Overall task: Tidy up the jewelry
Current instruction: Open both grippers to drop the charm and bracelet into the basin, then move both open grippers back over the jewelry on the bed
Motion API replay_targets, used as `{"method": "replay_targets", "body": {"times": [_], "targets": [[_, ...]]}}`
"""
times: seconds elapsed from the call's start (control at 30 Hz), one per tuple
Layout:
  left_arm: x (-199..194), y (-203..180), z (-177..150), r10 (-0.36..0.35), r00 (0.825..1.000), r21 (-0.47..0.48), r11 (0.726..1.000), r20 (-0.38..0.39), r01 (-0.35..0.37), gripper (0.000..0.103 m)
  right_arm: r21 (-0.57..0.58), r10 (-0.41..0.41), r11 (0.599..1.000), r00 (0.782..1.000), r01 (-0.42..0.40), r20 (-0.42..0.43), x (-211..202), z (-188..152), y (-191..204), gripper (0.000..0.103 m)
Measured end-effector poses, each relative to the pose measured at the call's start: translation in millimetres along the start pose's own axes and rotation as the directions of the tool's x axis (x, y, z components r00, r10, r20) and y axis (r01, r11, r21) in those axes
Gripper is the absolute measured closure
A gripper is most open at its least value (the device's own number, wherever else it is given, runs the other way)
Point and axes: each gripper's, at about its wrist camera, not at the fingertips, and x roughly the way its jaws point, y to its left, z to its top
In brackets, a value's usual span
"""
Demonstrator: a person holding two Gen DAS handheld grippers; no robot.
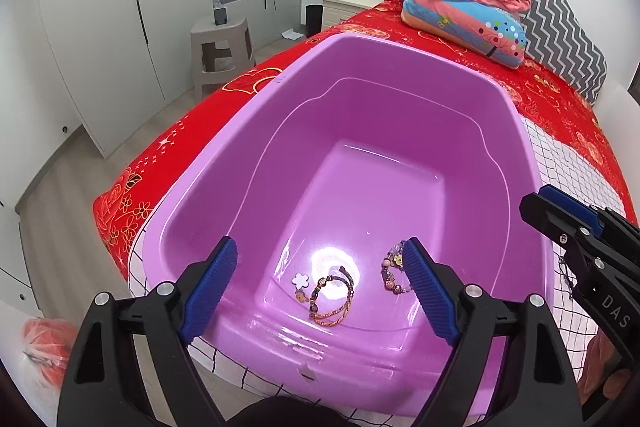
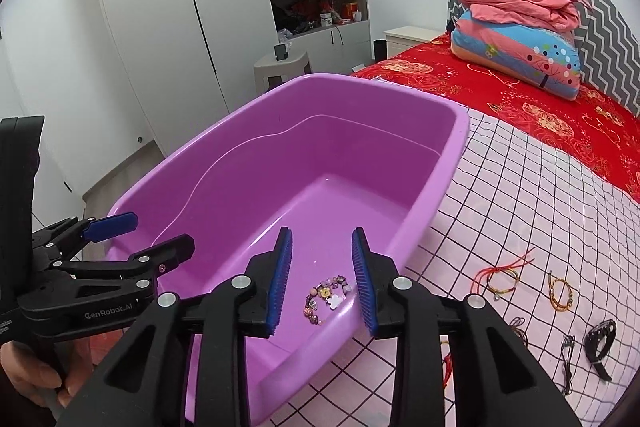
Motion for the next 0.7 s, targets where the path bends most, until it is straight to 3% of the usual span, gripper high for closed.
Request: {"method": "replay_targets", "body": {"times": [0.4, 0.7], "targets": [[-15.8, -16.0, -9.2, -0.004, 1.0, -0.012, 1.0, -0.001, 0.004, 0.019, 0.023, -0.026, 0.999, 0.999, 0.025, 0.026, -29.3, -19.2, -12.1, 0.064], [-38.5, -38.3, -25.1, -0.027, 0.998, 0.013, 1.0, 0.056, 0.026, 0.01, 0.053, -0.065, 0.997, 0.997, 0.062, 0.049, -57.5, -43.5, -25.5, 0.054]]}}
